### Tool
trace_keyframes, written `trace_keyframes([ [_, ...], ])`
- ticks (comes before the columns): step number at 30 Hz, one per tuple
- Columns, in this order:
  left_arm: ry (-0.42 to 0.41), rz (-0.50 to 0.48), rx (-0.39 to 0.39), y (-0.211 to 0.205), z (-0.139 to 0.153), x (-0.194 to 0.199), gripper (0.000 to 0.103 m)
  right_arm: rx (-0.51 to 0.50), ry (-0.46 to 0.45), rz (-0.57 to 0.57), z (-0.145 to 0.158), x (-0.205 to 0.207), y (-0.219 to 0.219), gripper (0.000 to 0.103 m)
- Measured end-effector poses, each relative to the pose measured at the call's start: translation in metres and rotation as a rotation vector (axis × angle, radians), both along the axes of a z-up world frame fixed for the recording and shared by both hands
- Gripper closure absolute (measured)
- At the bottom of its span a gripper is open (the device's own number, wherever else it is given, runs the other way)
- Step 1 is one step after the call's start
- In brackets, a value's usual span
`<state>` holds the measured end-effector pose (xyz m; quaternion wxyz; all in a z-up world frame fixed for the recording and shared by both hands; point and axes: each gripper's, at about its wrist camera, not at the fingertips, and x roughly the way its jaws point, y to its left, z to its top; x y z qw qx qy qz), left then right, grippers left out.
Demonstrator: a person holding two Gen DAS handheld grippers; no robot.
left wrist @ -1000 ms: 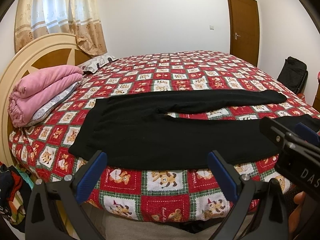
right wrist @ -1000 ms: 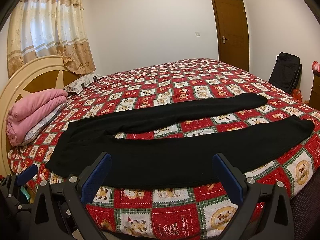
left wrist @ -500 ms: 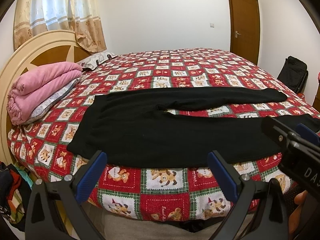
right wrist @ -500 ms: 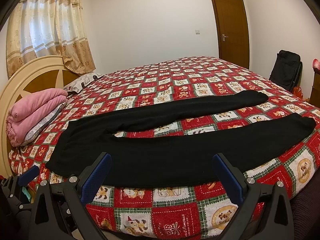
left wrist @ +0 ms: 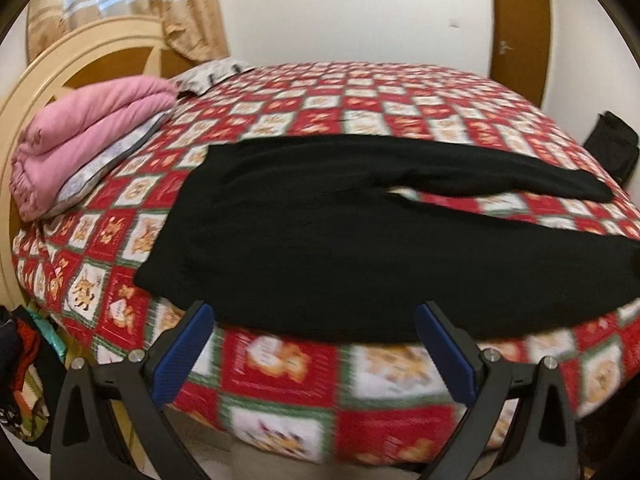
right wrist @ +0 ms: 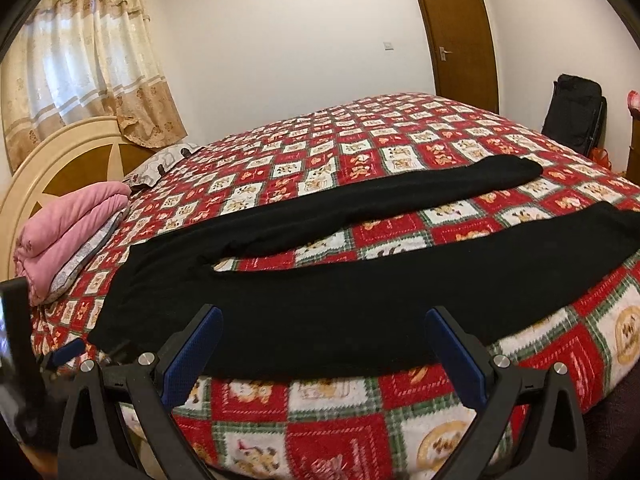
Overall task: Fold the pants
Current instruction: 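Lower both grippers onto the pant leg cuffs and close them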
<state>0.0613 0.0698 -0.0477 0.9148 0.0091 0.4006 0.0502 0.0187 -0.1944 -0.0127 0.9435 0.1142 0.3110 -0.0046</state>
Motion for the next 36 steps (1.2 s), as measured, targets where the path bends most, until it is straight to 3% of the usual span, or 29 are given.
trace_keyframes([
  [7, -0.012, 0.054, -0.015, 0.063, 0.004, 0.066, 0.000, -0.019, 0.029, 0.046, -0.007, 0.037, -0.013, 0.001],
  [10, -0.017, 0.104, 0.026, 0.086, 0.006, 0.102, 0.000, -0.048, 0.025, 0.079, -0.007, 0.053, -0.006, 0.001],
  [17, -0.020, 0.128, -0.007, 0.121, 0.001, 0.161, 0.000, -0.090, 0.053, 0.148, -0.019, 0.093, 0.018, 0.002],
  [19, -0.024, 0.137, 0.003, 0.131, -0.001, 0.175, 0.000, -0.107, 0.067, 0.171, -0.023, 0.103, 0.024, 0.015],
  [20, -0.019, 0.151, -0.002, 0.138, -0.002, 0.181, 0.000, -0.115, 0.075, 0.185, -0.024, 0.107, 0.026, 0.028],
  [21, -0.012, 0.158, -0.018, 0.144, -0.003, 0.187, 0.001, -0.121, 0.086, 0.200, -0.025, 0.113, 0.028, 0.031],
  [23, 0.004, 0.163, -0.075, 0.160, -0.008, 0.201, 0.005, -0.122, 0.105, 0.226, -0.026, 0.126, 0.031, 0.031],
  [26, 0.040, 0.156, -0.087, 0.172, -0.018, 0.220, 0.016, -0.122, 0.118, 0.259, -0.025, 0.144, 0.035, 0.031],
  [31, 0.096, 0.113, -0.108, 0.175, -0.037, 0.245, 0.017, -0.120, 0.159, 0.343, -0.022, 0.184, 0.045, 0.031],
  [36, 0.132, 0.080, -0.139, 0.171, -0.054, 0.260, 0.017, -0.257, 0.143, 0.429, -0.018, 0.230, 0.062, 0.031],
])
